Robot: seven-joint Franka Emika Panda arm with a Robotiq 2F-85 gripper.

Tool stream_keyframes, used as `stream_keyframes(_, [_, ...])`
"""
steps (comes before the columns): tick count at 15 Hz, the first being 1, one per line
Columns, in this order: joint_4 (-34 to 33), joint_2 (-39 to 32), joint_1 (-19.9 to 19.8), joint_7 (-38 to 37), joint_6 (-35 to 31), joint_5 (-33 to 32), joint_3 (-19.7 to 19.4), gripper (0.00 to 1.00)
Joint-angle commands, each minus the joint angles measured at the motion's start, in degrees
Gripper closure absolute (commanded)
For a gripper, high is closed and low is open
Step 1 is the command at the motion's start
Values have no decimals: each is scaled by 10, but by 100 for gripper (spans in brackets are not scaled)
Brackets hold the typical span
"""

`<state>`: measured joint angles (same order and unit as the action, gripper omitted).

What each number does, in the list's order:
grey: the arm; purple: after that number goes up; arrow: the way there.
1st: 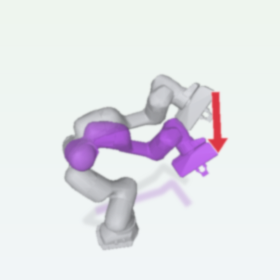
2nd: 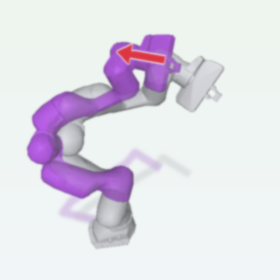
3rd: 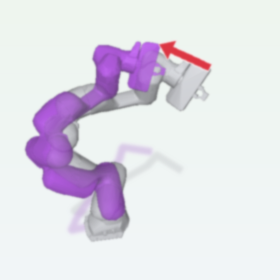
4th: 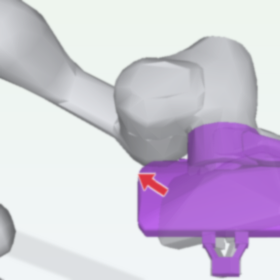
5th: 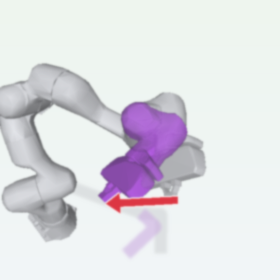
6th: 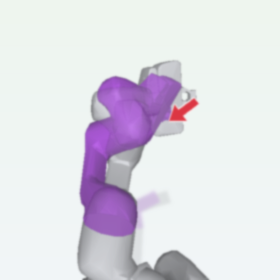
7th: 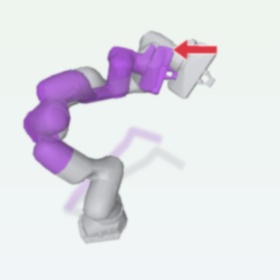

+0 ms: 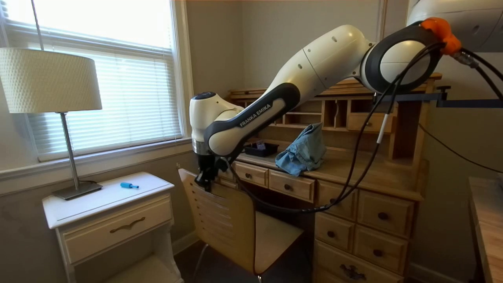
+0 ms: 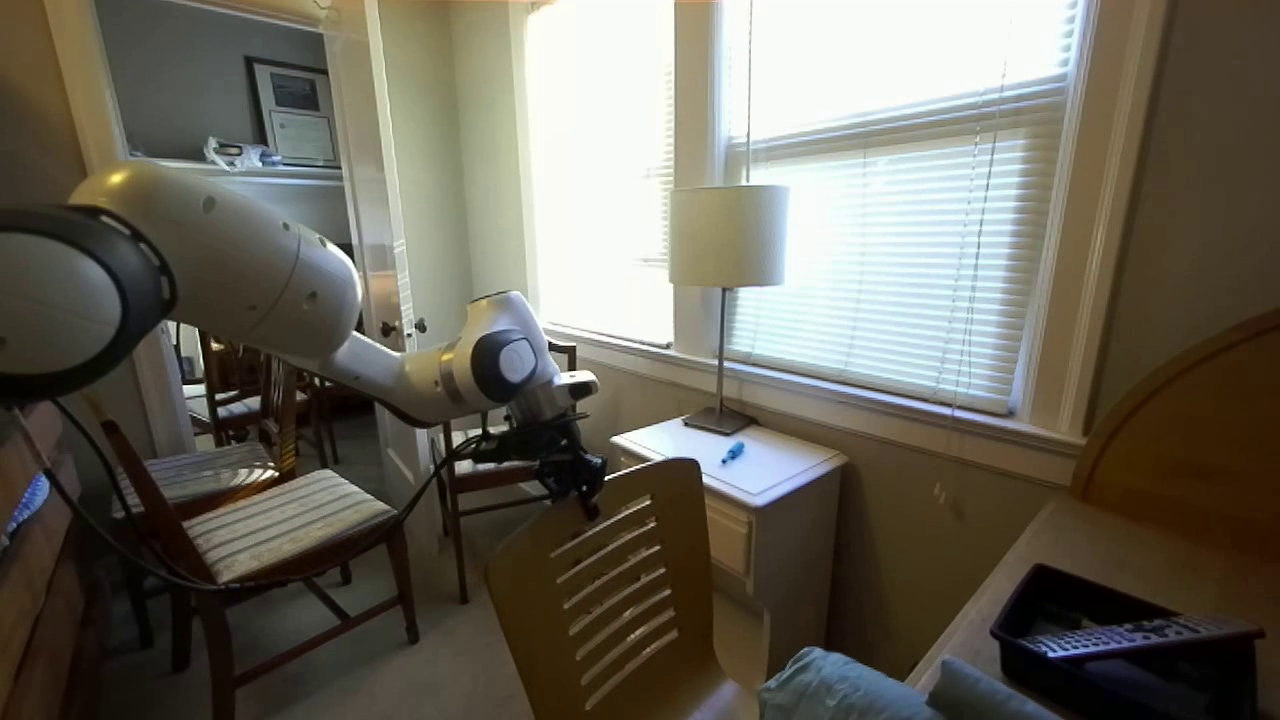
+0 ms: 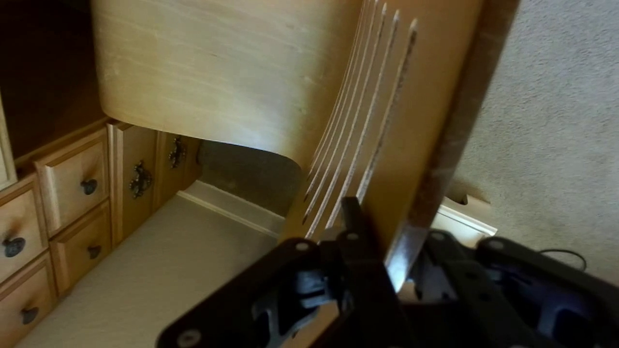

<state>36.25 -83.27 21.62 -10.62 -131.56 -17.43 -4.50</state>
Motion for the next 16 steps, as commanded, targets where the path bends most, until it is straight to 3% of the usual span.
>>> stream_keyframes(1, [-20,36,22,25,4,-28,-20,95])
stream_keyframes(12, [-19,34,31,30,9,-26,-22,95])
stream_keyframes(13, [-19,35,30,31,8,-25,-21,56])
stream_keyframes(14, [-19,35,27,31,4,-25,-23,56])
stream_keyframes(16, [-43,40,24,54,-26,-35,-31,44])
